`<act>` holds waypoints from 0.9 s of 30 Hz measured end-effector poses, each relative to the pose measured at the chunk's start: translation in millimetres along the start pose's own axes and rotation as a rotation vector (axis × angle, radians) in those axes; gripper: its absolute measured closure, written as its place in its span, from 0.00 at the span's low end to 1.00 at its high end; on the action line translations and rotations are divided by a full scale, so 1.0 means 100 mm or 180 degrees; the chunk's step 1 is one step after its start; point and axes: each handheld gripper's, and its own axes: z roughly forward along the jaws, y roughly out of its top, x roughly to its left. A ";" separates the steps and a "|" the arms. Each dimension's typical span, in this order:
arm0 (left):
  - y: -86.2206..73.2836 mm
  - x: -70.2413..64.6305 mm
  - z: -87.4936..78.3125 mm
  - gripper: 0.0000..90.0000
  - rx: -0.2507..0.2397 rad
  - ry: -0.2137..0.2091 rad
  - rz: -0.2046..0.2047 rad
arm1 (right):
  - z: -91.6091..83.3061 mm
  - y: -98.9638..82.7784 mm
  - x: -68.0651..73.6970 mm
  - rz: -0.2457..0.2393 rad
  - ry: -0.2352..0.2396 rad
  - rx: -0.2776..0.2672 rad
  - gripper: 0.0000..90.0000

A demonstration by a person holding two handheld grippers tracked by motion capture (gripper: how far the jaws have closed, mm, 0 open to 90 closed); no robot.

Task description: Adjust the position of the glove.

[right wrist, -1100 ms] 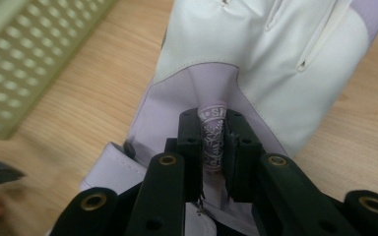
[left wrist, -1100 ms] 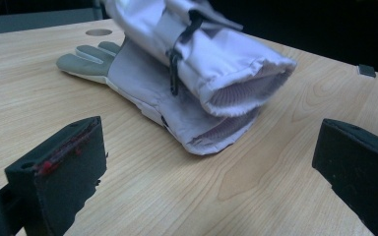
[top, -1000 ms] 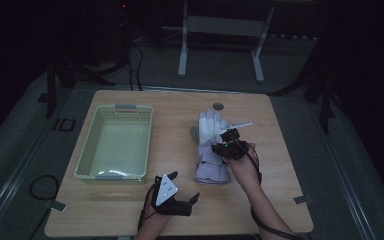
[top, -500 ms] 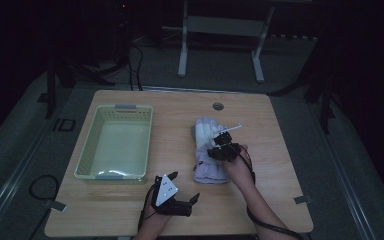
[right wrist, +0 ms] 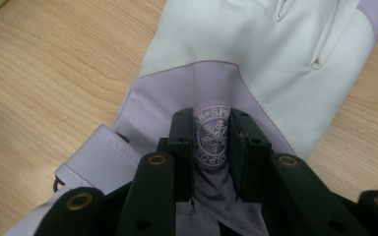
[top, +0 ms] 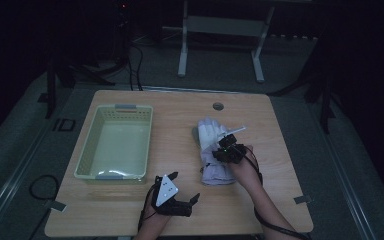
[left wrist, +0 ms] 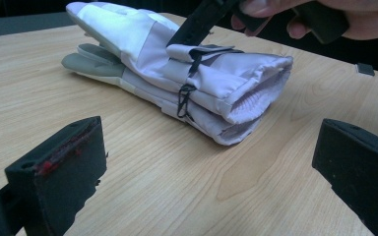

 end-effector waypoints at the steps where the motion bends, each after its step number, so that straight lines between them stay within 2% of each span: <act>1: 0.00 0.00 0.00 0.00 0.0001 0.0000 0.0001 | 0.01 0.00 0.00 0.0030 -0.0001 0.0000 0.81; 5: 0.00 0.01 0.00 0.00 -0.0004 -0.0008 -0.0018 | -0.01 0.01 0.00 0.0041 0.0028 -0.0048 0.76; 10: 0.00 0.02 0.00 0.00 0.0006 -0.0026 -0.0064 | -0.12 0.03 -0.02 0.0024 0.0047 -0.0189 0.72; 12: 0.00 0.02 0.00 0.00 0.0005 -0.0033 -0.0060 | -0.16 0.03 -0.04 0.0018 0.0055 -0.0247 0.58; 13: 0.00 0.02 0.00 0.02 0.0004 -0.0026 -0.0058 | -0.18 0.03 -0.05 0.0042 0.0082 -0.0286 0.54; 15: 0.00 0.01 0.00 0.04 0.0008 -0.0025 -0.0050 | -0.23 0.02 -0.08 0.0109 0.0145 -0.0369 0.40; 19: 0.00 0.01 0.00 0.04 0.0010 -0.0013 -0.0034 | -0.28 -0.04 -0.17 0.0104 0.0298 -0.0458 0.21; 21: 0.00 0.01 0.00 0.04 0.0002 -0.0011 -0.0046 | -0.30 -0.07 -0.21 0.0104 0.0435 -0.0485 0.15; 24: 0.00 0.01 0.00 0.02 0.0002 0.0015 -0.0042 | -0.35 -0.13 -0.24 -0.0092 0.0402 -0.0617 0.15; 25: 0.00 0.01 0.00 0.02 0.0002 0.0015 -0.0042 | -0.35 -0.13 -0.24 -0.0092 0.0402 -0.0617 0.15; 26: 0.00 0.01 0.00 0.02 0.0013 0.0056 -0.0021 | -0.38 -0.18 -0.27 -0.0156 0.0491 -0.0735 0.16; 27: 0.00 0.00 0.00 0.01 0.0015 0.0094 -0.0006 | -0.40 -0.20 -0.28 -0.0182 0.0478 -0.0764 0.16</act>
